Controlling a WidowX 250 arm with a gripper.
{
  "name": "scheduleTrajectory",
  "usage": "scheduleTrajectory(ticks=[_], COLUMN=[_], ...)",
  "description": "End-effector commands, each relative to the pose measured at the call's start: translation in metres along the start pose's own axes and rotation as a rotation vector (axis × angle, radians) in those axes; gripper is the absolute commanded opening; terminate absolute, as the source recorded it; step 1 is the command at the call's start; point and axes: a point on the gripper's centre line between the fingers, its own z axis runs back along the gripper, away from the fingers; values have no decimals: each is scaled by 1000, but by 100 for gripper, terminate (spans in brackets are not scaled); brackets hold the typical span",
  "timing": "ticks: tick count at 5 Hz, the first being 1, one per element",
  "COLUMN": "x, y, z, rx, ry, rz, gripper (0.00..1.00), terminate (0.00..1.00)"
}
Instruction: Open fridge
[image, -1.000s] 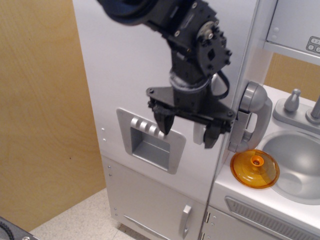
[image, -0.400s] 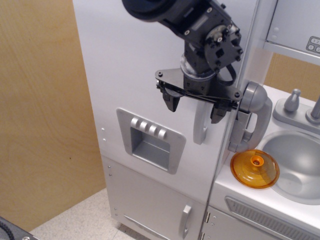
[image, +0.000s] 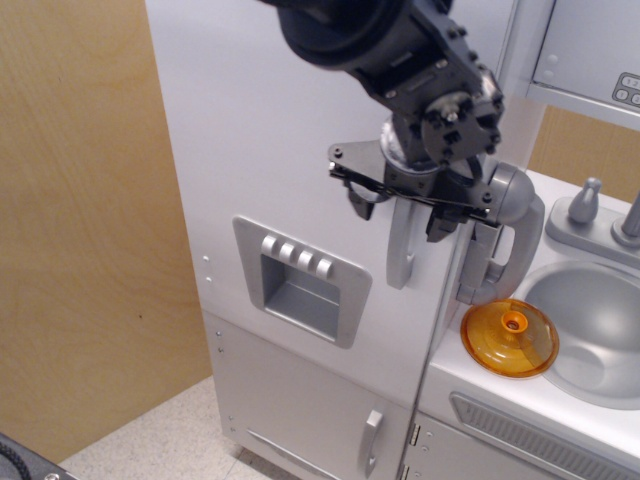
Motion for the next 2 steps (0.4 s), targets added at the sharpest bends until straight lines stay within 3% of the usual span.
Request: scheduleTrajectory(ticks=[1,2], x=[5,-9], y=[-3,3], z=[14,22], rx=[-23,-68], ry=[-43,8], rz=[-30,-44], gripper=[0,0], terminate=[0,0])
